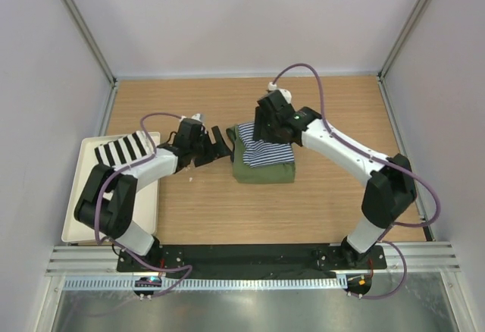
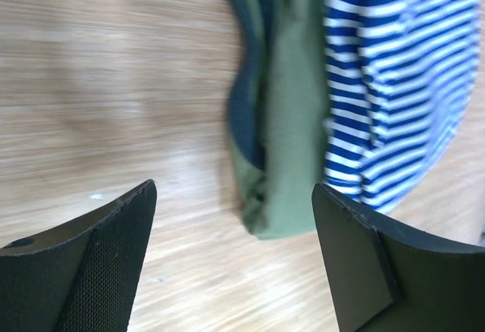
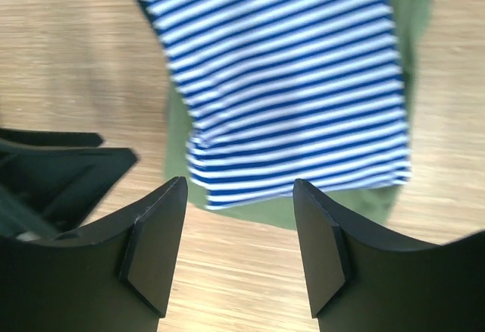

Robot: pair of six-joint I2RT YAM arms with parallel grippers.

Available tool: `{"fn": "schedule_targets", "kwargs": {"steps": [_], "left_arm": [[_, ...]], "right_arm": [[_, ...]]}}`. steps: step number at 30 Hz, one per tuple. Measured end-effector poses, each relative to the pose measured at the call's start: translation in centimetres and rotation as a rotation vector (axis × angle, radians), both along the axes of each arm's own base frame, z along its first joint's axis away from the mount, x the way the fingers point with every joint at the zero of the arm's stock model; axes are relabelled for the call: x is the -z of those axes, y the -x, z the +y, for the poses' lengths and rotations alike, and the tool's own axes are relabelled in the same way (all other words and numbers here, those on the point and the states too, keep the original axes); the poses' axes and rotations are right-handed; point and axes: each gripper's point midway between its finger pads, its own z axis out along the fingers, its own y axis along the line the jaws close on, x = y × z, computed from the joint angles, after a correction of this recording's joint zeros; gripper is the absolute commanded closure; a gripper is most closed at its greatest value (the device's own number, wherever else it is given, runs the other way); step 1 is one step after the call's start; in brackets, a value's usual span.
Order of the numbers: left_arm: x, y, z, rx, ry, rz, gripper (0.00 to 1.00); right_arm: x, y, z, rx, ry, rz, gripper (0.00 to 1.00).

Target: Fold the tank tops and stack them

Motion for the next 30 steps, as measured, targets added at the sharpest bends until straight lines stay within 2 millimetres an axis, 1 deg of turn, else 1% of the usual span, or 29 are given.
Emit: {"fn": "schedule_targets", "kwargs": {"steps": [1,2,3,6,8,10,11,12,13,14,15,16,19,22,24,27,28,29,30], "left_arm": [[-0.5,0.1,-0.5,0.012,0.011,-0.01,0.17],[-1.0,0.3,-1.1,0.027,0.022,-0.017,0.18],[-1.5,0.3,-1.8,0.042,0.031,-0.024,0.19],[-2.9,0.5,-4.0,0.08,0.058,-0.045,0.23],[-4.0,0.3,-5.6,0.105,0.076,-0.064,0.24],[-4.7,0.0,-6.9,0.12,0.092,-0.072,0.27],[-4.7,-0.1,-7.5,0.125,0.098,-0.069,0.28],[-4.7,-0.3,-7.9,0.127,0.101,-0.065,0.32],[-4.5,-0.5,-8.2,0.126,0.102,-0.059,0.35],[-4.2,-0.7,-8.3,0.122,0.102,-0.05,0.41],[-3.9,-0.8,-8.4,0.117,0.102,-0.04,0.43],[-3.6,-1.0,-8.5,0.114,0.099,-0.031,0.44],[-2.7,-1.6,-8.9,0.109,0.089,-0.01,0.45],[-2.1,-2.3,-9.5,0.109,0.084,0.002,0.44],[-1.8,-2.5,-9.8,0.112,0.08,0.009,0.47],[-1.6,-2.7,-10.2,0.115,0.073,0.016,0.57],[-1.6,-2.7,-10.3,0.115,0.07,0.019,0.66],[-1.6,-2.8,-10.3,0.113,0.07,0.021,0.71],[-1.5,-2.8,-10.3,0.112,0.065,0.022,0.76]], "right_arm": [[0.0,0.2,-1.0,0.01,0.0,-0.002,0.35],[0.4,0.4,-2.4,0.024,0.002,0.005,0.35],[1.0,0.6,-3.8,0.04,0.007,0.015,0.31],[3.6,1.4,-7.9,0.084,-0.002,0.059,0.29],[5.4,2.1,-9.9,0.105,-0.016,0.096,0.29],[6.5,2.4,-10.9,0.111,-0.037,0.119,0.3],[6.8,2.4,-11.1,0.107,-0.053,0.128,0.3],[7.0,2.2,-11.1,0.098,-0.07,0.13,0.31],[7.0,1.9,-10.9,0.086,-0.087,0.124,0.32],[6.9,1.4,-10.7,0.076,-0.107,0.114,0.33],[6.9,1.0,-10.4,0.068,-0.122,0.107,0.37],[7.0,0.6,-10.2,0.061,-0.138,0.1,0.4],[7.9,-0.4,-9.4,0.036,-0.182,0.106,0.41],[8.8,-0.8,-9.1,0.022,-0.196,0.118,0.4],[9.0,-0.9,-9.1,0.015,-0.196,0.118,0.41],[8.9,-1.1,-9.2,0.007,-0.197,0.107,0.5],[8.9,-1.2,-9.2,0.004,-0.198,0.103,0.53],[8.9,-1.3,-9.2,-0.001,-0.198,0.1,0.62],[9.0,-1.3,-9.1,-0.01,-0.201,0.098,0.65]]}}
